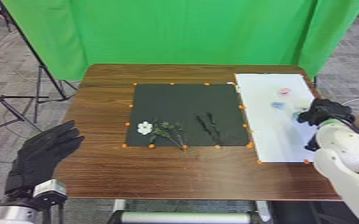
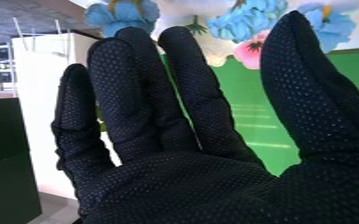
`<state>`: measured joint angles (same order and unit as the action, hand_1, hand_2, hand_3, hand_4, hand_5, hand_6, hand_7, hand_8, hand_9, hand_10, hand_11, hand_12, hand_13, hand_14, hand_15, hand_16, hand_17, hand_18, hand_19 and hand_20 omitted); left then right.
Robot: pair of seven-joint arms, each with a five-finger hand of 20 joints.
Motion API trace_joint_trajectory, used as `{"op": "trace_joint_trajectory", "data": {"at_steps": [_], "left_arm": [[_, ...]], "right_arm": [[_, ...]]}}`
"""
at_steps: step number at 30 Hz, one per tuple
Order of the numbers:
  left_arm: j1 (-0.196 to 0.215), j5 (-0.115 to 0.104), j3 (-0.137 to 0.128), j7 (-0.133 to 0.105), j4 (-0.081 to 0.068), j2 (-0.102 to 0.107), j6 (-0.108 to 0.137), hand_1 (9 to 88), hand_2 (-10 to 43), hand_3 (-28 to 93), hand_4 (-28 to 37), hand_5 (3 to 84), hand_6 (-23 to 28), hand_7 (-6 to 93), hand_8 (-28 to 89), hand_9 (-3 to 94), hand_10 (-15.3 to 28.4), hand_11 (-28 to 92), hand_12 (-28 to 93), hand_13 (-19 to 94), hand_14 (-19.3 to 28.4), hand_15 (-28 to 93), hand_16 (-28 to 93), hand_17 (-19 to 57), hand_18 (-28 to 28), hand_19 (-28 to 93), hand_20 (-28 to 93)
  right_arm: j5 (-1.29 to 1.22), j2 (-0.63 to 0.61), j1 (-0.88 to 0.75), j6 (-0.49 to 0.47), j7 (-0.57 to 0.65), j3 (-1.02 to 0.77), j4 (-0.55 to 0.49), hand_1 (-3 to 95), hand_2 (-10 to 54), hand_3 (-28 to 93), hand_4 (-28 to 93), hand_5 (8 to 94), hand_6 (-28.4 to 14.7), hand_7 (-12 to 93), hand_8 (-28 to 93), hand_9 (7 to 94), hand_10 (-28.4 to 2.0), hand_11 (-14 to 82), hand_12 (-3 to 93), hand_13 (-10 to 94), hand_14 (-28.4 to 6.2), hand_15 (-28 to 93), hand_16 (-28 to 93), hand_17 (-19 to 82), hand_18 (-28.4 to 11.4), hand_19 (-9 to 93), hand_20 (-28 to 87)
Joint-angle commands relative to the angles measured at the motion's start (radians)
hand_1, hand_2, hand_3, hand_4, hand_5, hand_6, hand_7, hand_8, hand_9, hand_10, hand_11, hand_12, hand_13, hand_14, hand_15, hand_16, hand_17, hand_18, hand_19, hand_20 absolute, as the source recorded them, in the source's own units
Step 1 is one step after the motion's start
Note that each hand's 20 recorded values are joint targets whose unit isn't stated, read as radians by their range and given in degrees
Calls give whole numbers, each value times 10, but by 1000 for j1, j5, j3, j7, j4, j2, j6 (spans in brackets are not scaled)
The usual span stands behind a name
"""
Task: Arrange flowers
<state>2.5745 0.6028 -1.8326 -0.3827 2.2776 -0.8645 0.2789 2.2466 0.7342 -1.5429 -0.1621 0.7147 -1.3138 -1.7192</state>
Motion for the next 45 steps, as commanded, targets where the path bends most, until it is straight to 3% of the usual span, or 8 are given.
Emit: {"op": "trace_joint_trajectory", "data": {"at_steps": [1, 5, 16, 25, 27, 31, 37, 45], "left_arm": [[9, 3, 2, 1, -2, -12, -10, 271, 49, 824, -123, 451, 134, 124, -80, 373, 220, 336, 87, 267, 281, 566, -120, -96, 215, 573, 119], [9, -3, 9, -10, -5, -9, -6, 271, 49, 826, -124, 452, 134, 124, -80, 374, 220, 336, 86, 267, 282, 567, -120, -96, 215, 573, 119], [-1, 5, 10, 6, -6, -20, -14, 271, 49, 827, -125, 452, 135, 124, -81, 373, 220, 336, 86, 267, 282, 567, -119, -96, 215, 574, 119], [0, 3, 8, 6, -5, -21, -13, 272, 49, 826, -125, 453, 135, 125, -81, 373, 220, 336, 87, 267, 283, 566, -119, -96, 215, 574, 119], [2, 5, 7, 6, -6, -22, -16, 272, 49, 826, -125, 453, 135, 125, -81, 373, 220, 336, 86, 267, 283, 566, -119, -96, 214, 573, 119], [-3, 7, 6, 13, -6, -27, -18, 272, 50, 825, -125, 453, 135, 125, -81, 373, 220, 336, 86, 267, 283, 566, -119, -96, 214, 573, 119], [7, 10, 0, 15, -2, -31, -17, 272, 49, 826, -124, 453, 135, 124, -81, 373, 220, 336, 87, 267, 282, 567, -119, -96, 215, 573, 119], [25, 10, -16, 15, 9, -33, -11, 272, 50, 826, -124, 453, 134, 125, -81, 373, 220, 336, 86, 268, 282, 567, -120, -96, 214, 573, 119]], "right_arm": [[20, 23, 39, 1, 7, 37, 7, 287, -43, 846, -270, 558, -71, 184, -123, 527, -208, 306, 196, 445, -189, 777, 162, 134, -262, 756, 367], [14, 42, 67, 1, 8, 74, 32, 287, -43, 845, -270, 557, -70, 185, -122, 528, -208, 313, 197, 444, -189, 778, 162, 133, -262, 756, 367], [33, 65, 77, 5, 6, 113, 45, 303, -44, 845, -270, 581, -61, 194, -125, 563, -196, 329, 194, 458, -185, 775, 164, 133, -263, 753, 369], [62, 71, 71, 25, 16, 137, 64, 392, -80, 844, -281, 632, -35, 214, -137, 664, -147, 387, 216, 538, -147, 757, 192, 152, -259, 754, 367], [86, 65, 71, 69, 14, 151, 73, 428, -91, 815, -282, 649, -30, 225, -86, 700, -124, 340, 273, 560, -137, 747, 206, 161, -255, 757, 364], [109, 56, 79, 107, 14, 169, 82, 521, -94, 758, -282, 730, -9, 281, -14, 825, -76, 241, 388, 633, -78, 685, 314, 196, -247, 777, 353], [127, 45, 94, 171, 10, 182, 73, 548, -95, 754, -282, 786, 2, 275, 6, 863, -71, 270, 387, 679, -71, 678, 328, 217, -247, 789, 355], [119, 42, 202, 227, -44, 266, -19, 550, -95, 759, -283, 799, 1, 261, 20, 873, -73, 283, 378, 692, -73, 680, 328, 222, -252, 796, 356]]}}
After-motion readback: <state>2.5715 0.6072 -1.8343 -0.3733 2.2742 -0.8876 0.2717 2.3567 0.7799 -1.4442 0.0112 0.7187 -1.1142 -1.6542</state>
